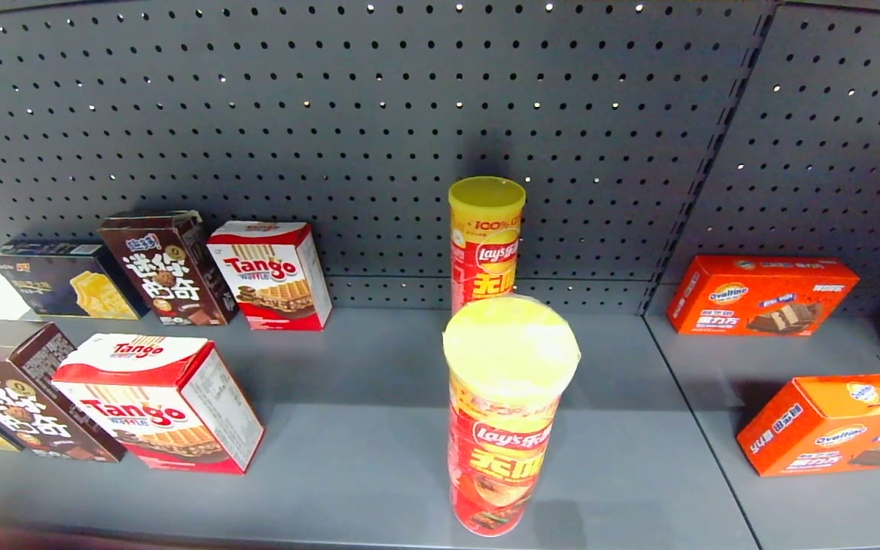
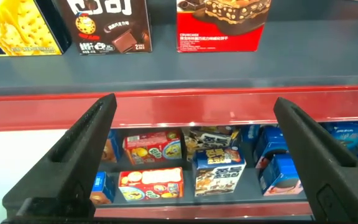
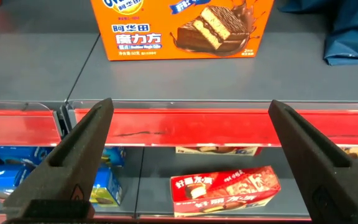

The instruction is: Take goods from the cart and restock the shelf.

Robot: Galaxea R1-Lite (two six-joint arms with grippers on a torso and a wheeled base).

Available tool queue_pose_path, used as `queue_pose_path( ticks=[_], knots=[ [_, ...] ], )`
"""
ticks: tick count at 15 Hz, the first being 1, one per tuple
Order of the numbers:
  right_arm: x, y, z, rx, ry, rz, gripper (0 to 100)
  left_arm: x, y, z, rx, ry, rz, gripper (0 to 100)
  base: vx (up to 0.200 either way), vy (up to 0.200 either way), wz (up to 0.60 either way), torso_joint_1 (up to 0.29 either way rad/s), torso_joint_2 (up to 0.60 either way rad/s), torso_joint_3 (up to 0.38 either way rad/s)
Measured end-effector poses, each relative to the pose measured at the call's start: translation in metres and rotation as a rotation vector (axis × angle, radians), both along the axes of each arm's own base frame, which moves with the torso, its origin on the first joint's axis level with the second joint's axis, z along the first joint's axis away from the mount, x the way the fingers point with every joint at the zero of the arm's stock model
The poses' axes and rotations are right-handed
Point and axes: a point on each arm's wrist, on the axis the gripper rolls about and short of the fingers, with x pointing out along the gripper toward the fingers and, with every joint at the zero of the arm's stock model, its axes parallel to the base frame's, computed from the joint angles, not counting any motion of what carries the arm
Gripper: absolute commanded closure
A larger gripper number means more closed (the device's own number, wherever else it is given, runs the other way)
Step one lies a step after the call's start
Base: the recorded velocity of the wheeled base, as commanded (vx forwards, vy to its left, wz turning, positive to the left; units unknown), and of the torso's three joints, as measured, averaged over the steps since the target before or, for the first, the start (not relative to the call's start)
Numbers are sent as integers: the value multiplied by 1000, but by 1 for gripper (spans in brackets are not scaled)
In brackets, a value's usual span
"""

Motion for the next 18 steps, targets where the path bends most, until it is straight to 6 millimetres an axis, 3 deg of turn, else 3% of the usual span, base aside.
queue_pose_path(
  ticks=[3,18],
  knots=[
    [0,0,0,0,0,0,0,0,0,0,-1,0,-1,0,0,133,0,2,0,0],
    [0,0,0,0,0,0,0,0,0,0,-1,0,0,0,0,0,0,0,0,0]
  ],
)
